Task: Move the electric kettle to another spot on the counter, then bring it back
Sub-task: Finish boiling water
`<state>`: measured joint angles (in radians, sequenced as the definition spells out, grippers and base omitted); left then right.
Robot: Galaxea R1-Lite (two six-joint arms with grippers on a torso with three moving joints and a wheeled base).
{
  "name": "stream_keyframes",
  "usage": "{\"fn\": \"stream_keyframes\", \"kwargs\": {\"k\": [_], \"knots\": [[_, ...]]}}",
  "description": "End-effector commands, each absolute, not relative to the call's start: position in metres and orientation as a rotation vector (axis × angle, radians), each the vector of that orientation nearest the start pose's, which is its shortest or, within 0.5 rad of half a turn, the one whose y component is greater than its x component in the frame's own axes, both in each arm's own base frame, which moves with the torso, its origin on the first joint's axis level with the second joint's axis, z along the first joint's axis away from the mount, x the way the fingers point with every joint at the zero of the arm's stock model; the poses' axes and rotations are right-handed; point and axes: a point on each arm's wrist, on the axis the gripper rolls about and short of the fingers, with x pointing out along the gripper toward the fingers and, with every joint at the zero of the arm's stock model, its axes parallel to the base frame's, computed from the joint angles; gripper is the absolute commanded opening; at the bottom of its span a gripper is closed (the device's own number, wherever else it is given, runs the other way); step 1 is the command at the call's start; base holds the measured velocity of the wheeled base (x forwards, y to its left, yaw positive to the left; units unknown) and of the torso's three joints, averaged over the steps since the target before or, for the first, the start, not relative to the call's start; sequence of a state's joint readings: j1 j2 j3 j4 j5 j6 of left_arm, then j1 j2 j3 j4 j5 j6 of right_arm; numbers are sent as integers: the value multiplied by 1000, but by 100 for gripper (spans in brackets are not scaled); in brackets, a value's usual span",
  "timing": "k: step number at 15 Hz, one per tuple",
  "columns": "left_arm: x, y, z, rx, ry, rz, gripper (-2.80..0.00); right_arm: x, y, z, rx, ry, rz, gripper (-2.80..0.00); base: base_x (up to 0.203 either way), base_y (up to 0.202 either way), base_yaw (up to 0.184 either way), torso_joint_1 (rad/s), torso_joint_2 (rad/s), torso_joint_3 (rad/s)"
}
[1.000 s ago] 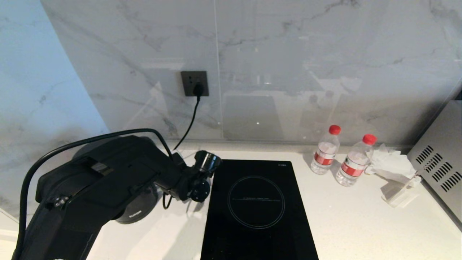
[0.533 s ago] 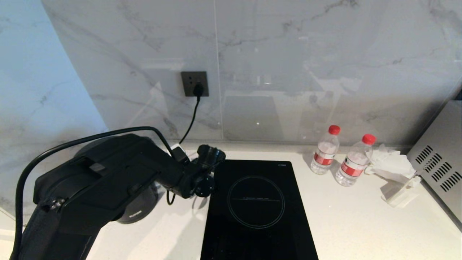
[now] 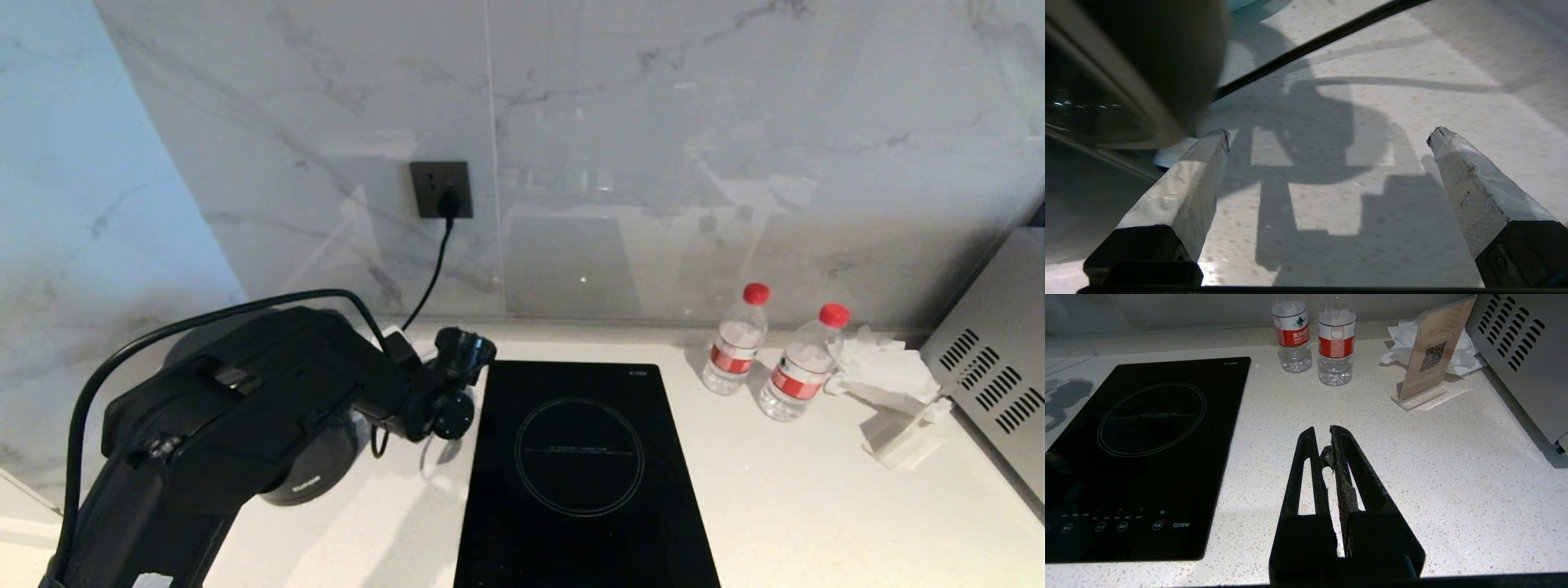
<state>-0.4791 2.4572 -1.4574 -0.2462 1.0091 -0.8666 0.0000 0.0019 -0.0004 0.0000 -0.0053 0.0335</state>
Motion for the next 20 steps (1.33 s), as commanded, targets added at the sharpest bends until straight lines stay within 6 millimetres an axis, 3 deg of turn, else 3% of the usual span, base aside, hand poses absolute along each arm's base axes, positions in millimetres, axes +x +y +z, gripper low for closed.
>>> {"fn": "stream_keyframes", "kwargs": {"k": [1, 9, 13, 16, 20], "knots": [[414, -193, 18, -305, 295, 695, 0, -23, 0, 76, 34, 1, -6, -280, 0, 0, 0, 0, 0, 0], [423, -174, 2, -278, 314, 746, 0, -23, 0, 76, 34, 0, -6, -280, 0, 0, 0, 0, 0, 0], [423, -174, -5, -268, 323, 749, 0, -23, 0, 76, 34, 0, -6, -280, 0, 0, 0, 0, 0, 0], [421, -179, 6, -286, 308, 731, 0, -23, 0, 76, 34, 0, -6, -280, 0, 0, 0, 0, 0, 0], [409, -203, 31, -317, 280, 662, 0, -23, 0, 76, 34, 1, -6, -280, 0, 0, 0, 0, 0, 0]]}}
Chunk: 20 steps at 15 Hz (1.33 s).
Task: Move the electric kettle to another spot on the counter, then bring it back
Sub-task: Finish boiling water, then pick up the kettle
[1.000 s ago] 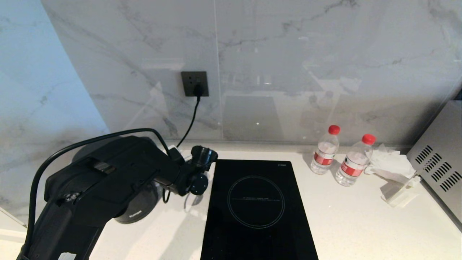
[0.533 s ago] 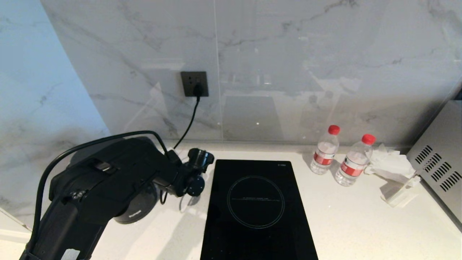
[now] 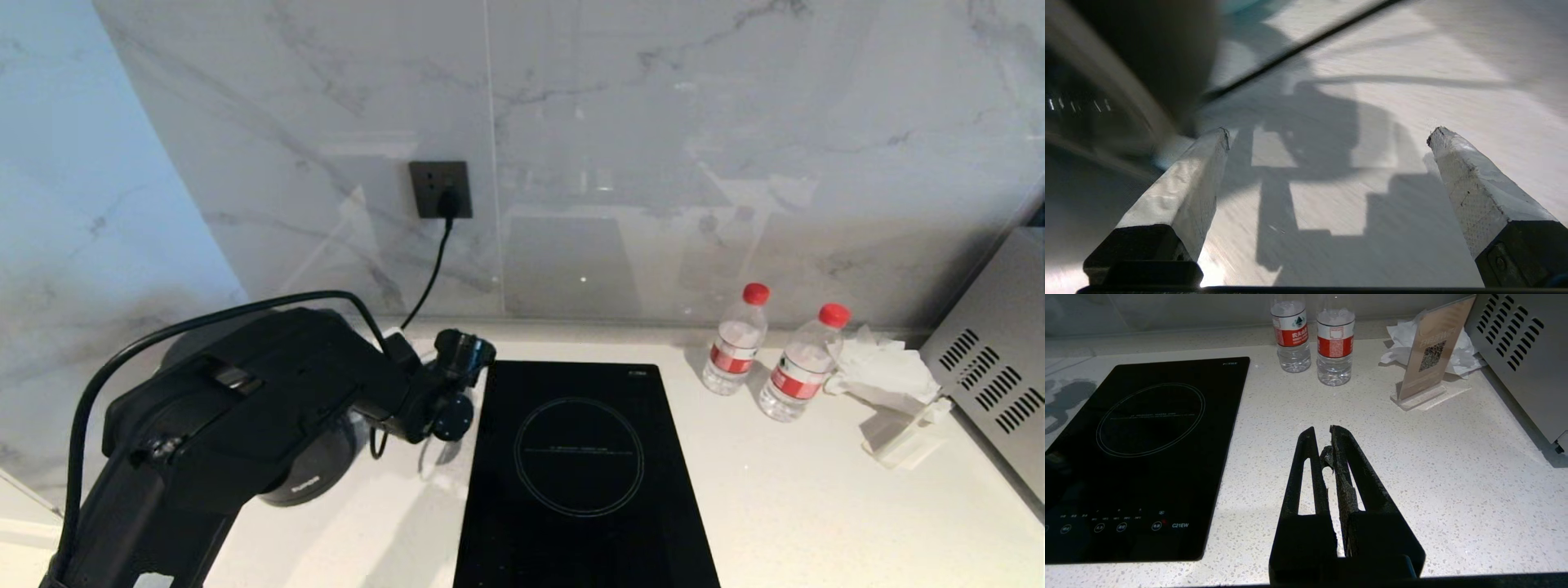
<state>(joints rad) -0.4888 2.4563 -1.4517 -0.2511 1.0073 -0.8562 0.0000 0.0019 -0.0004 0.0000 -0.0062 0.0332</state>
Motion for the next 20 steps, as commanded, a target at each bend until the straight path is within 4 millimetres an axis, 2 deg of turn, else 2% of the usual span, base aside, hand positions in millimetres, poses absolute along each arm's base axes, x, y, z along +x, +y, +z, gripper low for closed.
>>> {"fn": "stream_keyframes", "kwargs": {"k": [1, 4, 7, 12, 18, 20], "knots": [[405, -208, 30, -311, 286, 651, 0, -23, 0, 76, 34, 1, -6, -280, 0, 0, 0, 0, 0, 0], [395, -210, 6, -254, 337, 652, 0, -23, 0, 76, 34, 1, -6, -280, 0, 0, 0, 0, 0, 0], [400, -197, -7, -217, 363, 691, 0, -23, 0, 76, 34, 0, -6, -280, 0, 0, 0, 0, 0, 0], [421, -176, -14, -196, 382, 752, 0, -23, 0, 76, 34, 1, -6, -280, 0, 0, 0, 0, 0, 0], [421, -175, -10, -202, 377, 752, 0, -23, 0, 76, 34, 1, -6, -280, 0, 0, 0, 0, 0, 0], [408, -187, -10, -190, 392, 720, 0, -23, 0, 76, 34, 0, -6, -280, 0, 0, 0, 0, 0, 0]]}}
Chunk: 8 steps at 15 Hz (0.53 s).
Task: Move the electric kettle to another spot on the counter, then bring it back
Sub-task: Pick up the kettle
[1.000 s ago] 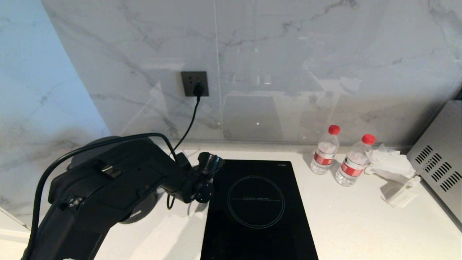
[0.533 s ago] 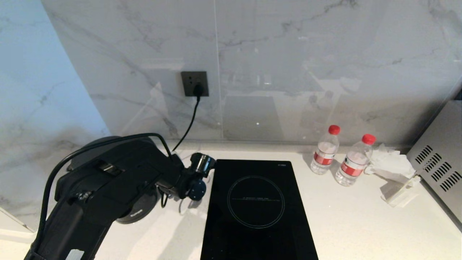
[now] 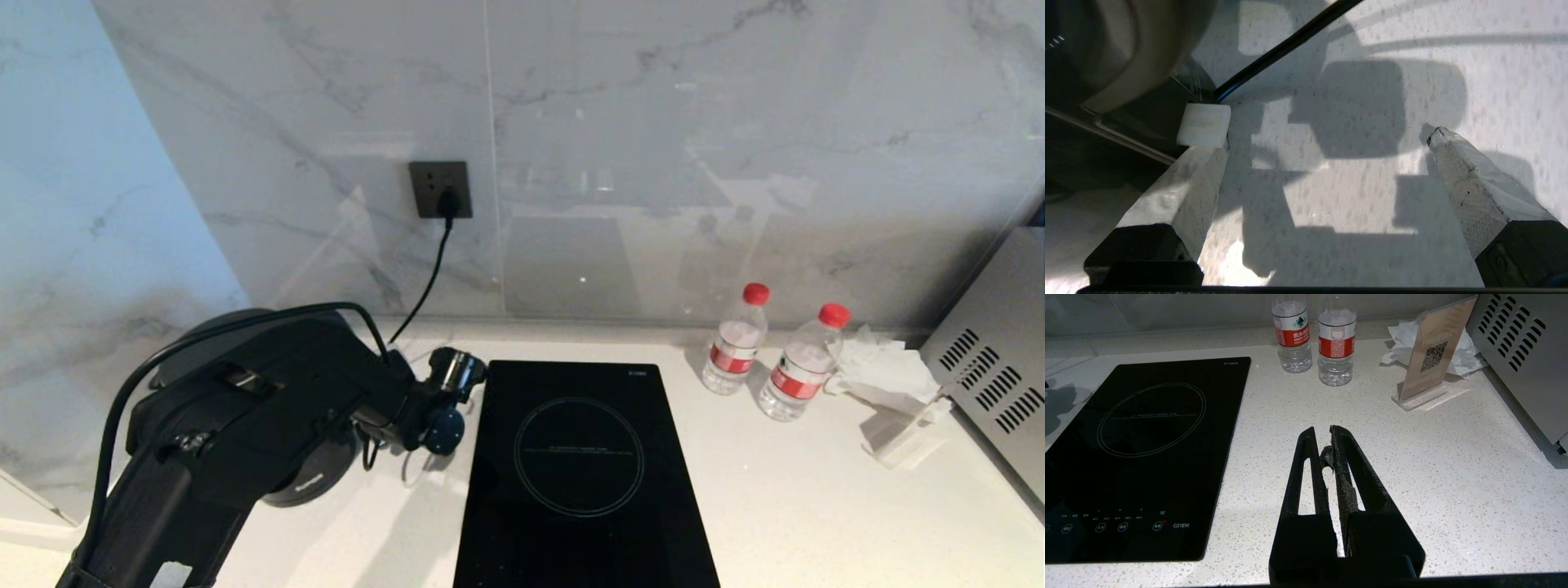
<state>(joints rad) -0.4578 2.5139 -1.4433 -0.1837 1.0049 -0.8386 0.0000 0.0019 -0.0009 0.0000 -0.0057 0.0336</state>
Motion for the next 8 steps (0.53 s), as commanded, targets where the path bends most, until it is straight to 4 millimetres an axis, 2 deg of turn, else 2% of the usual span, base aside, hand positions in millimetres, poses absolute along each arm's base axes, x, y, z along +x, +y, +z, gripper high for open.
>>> {"fn": "stream_keyframes", "kwargs": {"k": [1, 5, 8], "knots": [[398, -195, -10, -179, 403, 696, 0, -23, 0, 76, 34, 0, -6, -280, 0, 0, 0, 0, 0, 0], [360, -228, -5, -151, 424, 597, 0, -23, 0, 76, 34, 1, -6, -280, 0, 0, 0, 0, 0, 0], [333, -248, 14, -158, 418, 520, 0, -23, 0, 76, 34, 0, -6, -280, 0, 0, 0, 0, 0, 0]]}}
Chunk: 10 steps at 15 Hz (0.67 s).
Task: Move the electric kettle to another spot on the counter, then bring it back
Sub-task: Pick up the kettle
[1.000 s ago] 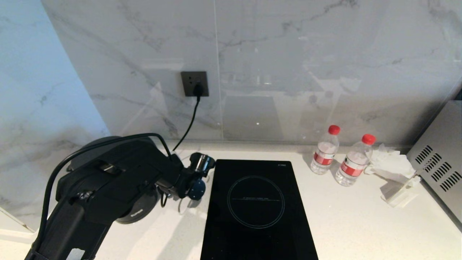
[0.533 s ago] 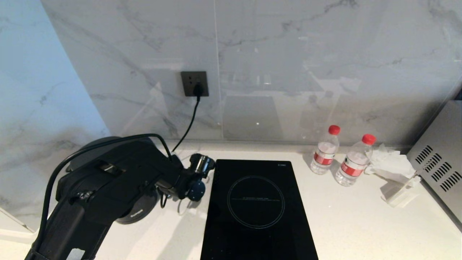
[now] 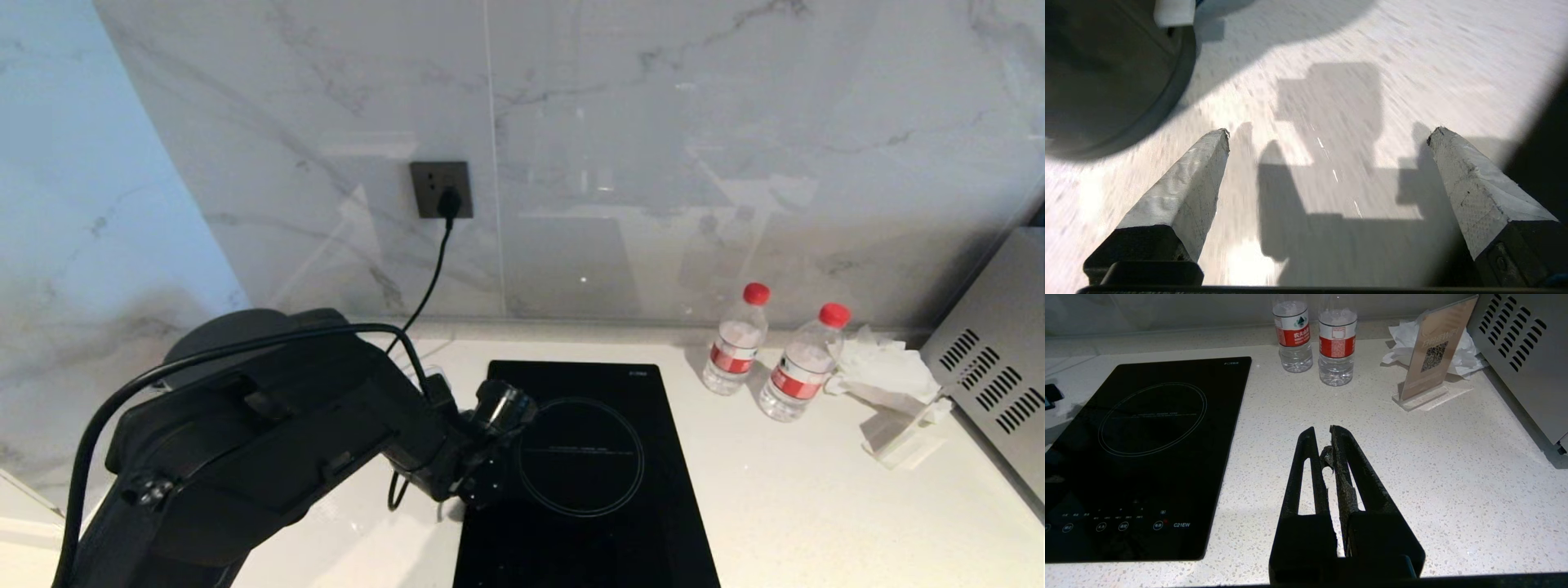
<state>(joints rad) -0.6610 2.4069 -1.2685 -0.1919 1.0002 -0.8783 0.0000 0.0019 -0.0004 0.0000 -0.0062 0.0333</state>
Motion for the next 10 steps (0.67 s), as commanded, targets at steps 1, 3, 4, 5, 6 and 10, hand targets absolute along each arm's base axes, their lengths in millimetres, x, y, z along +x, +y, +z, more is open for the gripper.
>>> {"fn": "stream_keyframes", "kwargs": {"k": [1, 3, 4, 5, 6, 10], "knots": [[323, -254, 21, -160, 415, 493, 0, -23, 0, 76, 34, 1, -6, -280, 0, 0, 0, 0, 0, 0], [310, -260, 45, -190, 393, 450, 0, -23, 0, 76, 34, 1, -6, -280, 0, 0, 0, 0, 0, 0], [307, -260, 57, -207, 384, 434, 0, -23, 0, 76, 34, 1, -6, -280, 0, 0, 0, 0, 0, 0], [304, -258, 69, -219, 377, 422, 0, -23, 0, 76, 34, 1, -6, -280, 0, 0, 0, 0, 0, 0], [301, -255, 80, -229, 373, 415, 0, -23, 0, 76, 34, 0, -6, -280, 0, 0, 0, 0, 0, 0], [304, -229, 112, -254, 398, 435, 0, -23, 0, 76, 34, 1, -6, -280, 0, 0, 0, 0, 0, 0]]}}
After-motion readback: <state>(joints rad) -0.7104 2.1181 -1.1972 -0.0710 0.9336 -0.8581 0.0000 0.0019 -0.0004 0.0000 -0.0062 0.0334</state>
